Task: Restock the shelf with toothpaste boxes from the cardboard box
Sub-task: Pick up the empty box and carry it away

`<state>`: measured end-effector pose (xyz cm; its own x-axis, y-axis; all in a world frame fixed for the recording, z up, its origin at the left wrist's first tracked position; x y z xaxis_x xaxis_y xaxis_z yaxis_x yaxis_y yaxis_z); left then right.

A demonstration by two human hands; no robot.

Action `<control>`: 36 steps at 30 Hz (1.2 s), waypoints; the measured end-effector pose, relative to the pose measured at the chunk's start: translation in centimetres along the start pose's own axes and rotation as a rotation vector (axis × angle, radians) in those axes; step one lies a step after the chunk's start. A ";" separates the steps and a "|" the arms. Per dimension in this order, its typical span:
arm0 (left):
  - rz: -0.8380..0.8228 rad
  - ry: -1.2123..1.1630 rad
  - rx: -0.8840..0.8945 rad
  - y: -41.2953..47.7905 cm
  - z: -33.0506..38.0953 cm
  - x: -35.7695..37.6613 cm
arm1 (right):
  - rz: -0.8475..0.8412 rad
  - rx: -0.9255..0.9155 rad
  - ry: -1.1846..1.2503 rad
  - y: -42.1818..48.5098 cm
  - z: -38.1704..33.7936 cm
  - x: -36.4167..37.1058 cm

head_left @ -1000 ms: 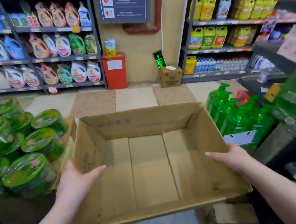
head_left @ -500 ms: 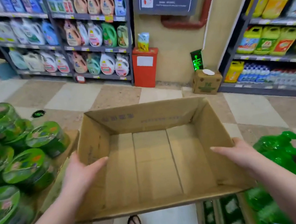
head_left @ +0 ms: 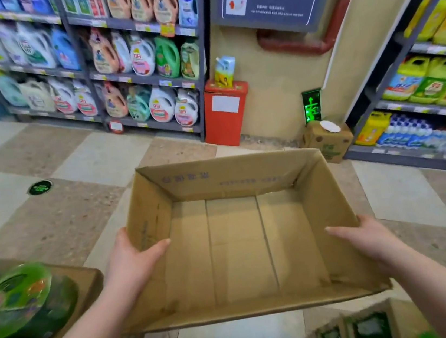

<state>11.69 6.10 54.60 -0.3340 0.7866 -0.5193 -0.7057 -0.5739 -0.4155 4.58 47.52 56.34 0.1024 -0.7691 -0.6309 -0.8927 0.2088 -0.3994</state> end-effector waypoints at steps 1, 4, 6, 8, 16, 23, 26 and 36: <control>0.010 -0.010 -0.016 1.1 0.5 0.1 | -0.012 -0.002 0.003 1.5 -1.0 0.4; 0.041 -0.050 -0.069 4.2 1.5 0.6 | -0.063 -0.011 -0.012 6.2 -4.6 1.9; 0.072 -0.087 -0.103 6.0 1.9 0.9 | -0.102 -0.040 -0.044 9.8 -7.1 3.2; 0.107 -0.116 -0.161 8.1 2.0 1.3 | -0.143 -0.094 -0.080 13.6 -9.7 4.6; 0.283 -0.245 -0.417 14.3 2.5 3.9 | -0.360 -0.242 -0.278 28.2 -19.4 11.5; 0.414 -0.361 -0.600 17.9 -0.5 4.7 | -0.546 -0.357 -0.454 35.6 -25.6 21.5; 0.429 -0.413 -0.661 20.2 -2.9 4.6 | -0.620 -0.363 -0.503 37.5 -27.2 26.9; 0.408 -0.509 -0.823 29.4 -13.2 6.5 | -0.831 -0.275 -0.547 43.2 -26.9 43.2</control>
<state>-2.99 -8.60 29.16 -0.8090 0.3921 -0.4380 0.0980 -0.6447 -0.7581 -41.35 7.09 29.71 0.8572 -0.2131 -0.4688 -0.5112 -0.4617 -0.7249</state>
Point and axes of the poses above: each hand's wrist, its own y-axis towards the middle knuckle, its own x-axis out of the palm, z = x × y, the point moved 9 cm from there along y, towards the middle knuckle, and after that the axes turned 8 degrees about -x, right-handed, at the moved point
